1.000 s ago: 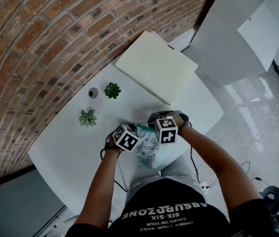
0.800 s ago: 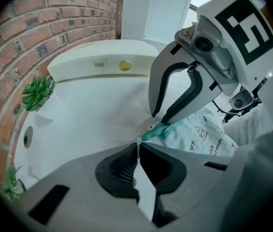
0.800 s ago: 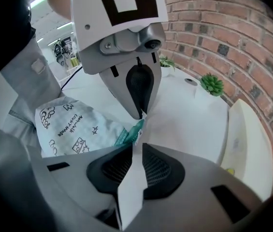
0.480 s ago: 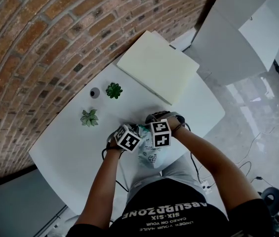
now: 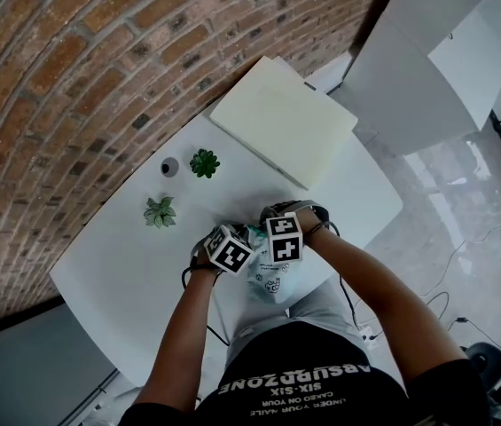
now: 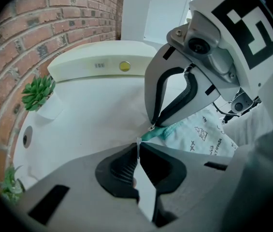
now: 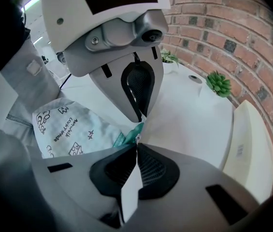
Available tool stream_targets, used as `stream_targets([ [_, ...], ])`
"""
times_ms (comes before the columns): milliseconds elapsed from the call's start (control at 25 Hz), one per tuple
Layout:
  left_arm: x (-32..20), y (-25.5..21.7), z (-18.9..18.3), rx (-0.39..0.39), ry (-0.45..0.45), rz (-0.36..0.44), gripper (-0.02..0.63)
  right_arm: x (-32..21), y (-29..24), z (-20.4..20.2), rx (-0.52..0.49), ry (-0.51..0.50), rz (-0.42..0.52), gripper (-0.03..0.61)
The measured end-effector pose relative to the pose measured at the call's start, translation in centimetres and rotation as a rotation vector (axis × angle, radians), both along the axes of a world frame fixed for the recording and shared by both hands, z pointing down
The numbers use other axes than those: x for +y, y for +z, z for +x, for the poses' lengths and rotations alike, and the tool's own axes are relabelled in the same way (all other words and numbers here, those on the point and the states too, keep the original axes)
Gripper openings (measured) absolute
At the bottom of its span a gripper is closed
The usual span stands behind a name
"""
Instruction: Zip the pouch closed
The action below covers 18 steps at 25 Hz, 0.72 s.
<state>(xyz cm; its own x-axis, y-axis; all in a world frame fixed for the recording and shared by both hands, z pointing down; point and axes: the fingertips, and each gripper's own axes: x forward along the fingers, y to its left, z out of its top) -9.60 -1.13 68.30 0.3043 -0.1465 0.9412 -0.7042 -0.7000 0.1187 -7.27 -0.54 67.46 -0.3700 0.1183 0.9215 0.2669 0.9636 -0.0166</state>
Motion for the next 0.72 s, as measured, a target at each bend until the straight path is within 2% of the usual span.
stream_targets([
  [280,0.03,0.08,-0.01,-0.018,0.011,0.011,0.021,0.07,-0.35,0.08,-0.024,0.022,-0.025,-0.002],
  [720,0.11,-0.03,0.17,-0.018,0.009,0.012,0.021,0.37,-0.64,0.99,-0.016,-0.031,0.007,-0.002],
])
